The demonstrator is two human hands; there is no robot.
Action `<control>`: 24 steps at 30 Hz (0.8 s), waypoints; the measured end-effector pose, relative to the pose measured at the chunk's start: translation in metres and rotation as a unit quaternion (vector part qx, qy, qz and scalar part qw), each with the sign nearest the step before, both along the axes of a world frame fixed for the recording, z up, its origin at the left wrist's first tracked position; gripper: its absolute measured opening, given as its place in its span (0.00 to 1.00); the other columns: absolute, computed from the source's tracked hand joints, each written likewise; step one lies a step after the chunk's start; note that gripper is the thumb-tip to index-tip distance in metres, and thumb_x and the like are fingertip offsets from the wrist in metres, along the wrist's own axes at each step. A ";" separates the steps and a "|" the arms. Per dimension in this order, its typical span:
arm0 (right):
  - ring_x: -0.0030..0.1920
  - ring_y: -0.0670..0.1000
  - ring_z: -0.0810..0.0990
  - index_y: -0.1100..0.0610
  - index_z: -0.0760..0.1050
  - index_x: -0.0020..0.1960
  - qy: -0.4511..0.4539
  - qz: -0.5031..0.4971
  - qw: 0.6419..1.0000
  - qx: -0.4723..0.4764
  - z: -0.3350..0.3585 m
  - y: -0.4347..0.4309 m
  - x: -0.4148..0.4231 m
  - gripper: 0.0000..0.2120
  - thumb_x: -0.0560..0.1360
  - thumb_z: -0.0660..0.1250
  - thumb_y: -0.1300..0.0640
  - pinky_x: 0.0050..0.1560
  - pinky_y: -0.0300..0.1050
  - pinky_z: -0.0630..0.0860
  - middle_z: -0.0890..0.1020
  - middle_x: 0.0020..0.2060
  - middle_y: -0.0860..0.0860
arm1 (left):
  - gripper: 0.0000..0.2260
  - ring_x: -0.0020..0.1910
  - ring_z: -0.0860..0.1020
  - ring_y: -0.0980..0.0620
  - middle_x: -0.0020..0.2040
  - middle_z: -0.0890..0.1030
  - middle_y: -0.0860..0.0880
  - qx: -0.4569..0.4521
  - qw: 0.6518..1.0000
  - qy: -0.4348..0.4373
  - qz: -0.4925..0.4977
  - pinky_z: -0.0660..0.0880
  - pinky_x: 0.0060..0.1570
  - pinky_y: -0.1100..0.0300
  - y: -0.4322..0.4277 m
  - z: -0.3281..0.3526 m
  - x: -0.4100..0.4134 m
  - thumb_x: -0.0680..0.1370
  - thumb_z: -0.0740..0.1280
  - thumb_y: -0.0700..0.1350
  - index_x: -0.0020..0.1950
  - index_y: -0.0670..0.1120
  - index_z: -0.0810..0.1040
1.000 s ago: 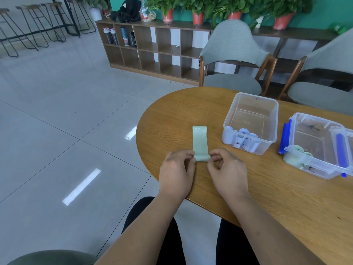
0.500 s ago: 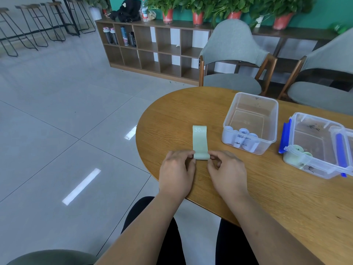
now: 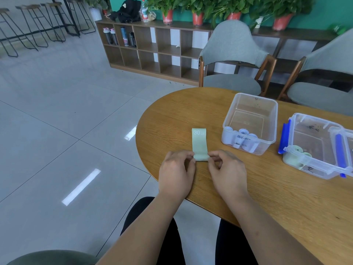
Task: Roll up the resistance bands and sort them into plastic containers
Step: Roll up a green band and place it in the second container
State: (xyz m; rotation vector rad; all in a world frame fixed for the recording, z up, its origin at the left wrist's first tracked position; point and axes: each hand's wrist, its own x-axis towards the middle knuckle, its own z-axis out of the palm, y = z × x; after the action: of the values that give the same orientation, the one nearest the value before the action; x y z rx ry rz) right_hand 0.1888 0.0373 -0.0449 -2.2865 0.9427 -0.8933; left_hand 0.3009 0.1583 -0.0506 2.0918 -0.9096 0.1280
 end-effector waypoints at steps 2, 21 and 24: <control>0.45 0.45 0.79 0.48 0.85 0.56 0.003 -0.003 1.000 -0.013 -0.002 0.000 0.001 0.07 0.78 0.72 0.54 0.48 0.49 0.80 0.83 0.45 0.42 | 0.08 0.51 0.75 0.59 0.52 0.83 0.62 0.005 1.000 -0.009 -0.002 0.76 0.48 0.63 0.000 -0.001 0.000 0.80 0.72 0.48 0.59 0.55 0.84; 0.42 0.38 0.79 0.45 0.84 0.57 -0.016 0.005 0.999 0.039 0.003 0.000 -0.001 0.08 0.78 0.73 0.54 0.49 0.41 0.79 0.84 0.44 0.38 | 0.11 0.48 0.74 0.62 0.49 0.83 0.65 0.012 1.000 0.015 0.001 0.66 0.43 0.75 0.000 0.003 0.001 0.79 0.73 0.47 0.60 0.58 0.82; 0.42 0.40 0.79 0.45 0.84 0.56 -0.023 0.004 0.999 0.033 0.003 0.000 -0.002 0.08 0.79 0.73 0.54 0.49 0.42 0.79 0.84 0.43 0.37 | 0.11 0.47 0.73 0.62 0.48 0.83 0.65 0.006 1.000 0.016 0.003 0.66 0.44 0.74 0.000 0.003 0.001 0.79 0.74 0.47 0.60 0.58 0.82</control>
State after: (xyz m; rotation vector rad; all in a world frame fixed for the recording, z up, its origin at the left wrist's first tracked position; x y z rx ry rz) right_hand 0.1868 0.0374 -0.0419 -2.2026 0.9283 -0.8941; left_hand 0.3021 0.1585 -0.0476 2.1009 -0.8879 0.0926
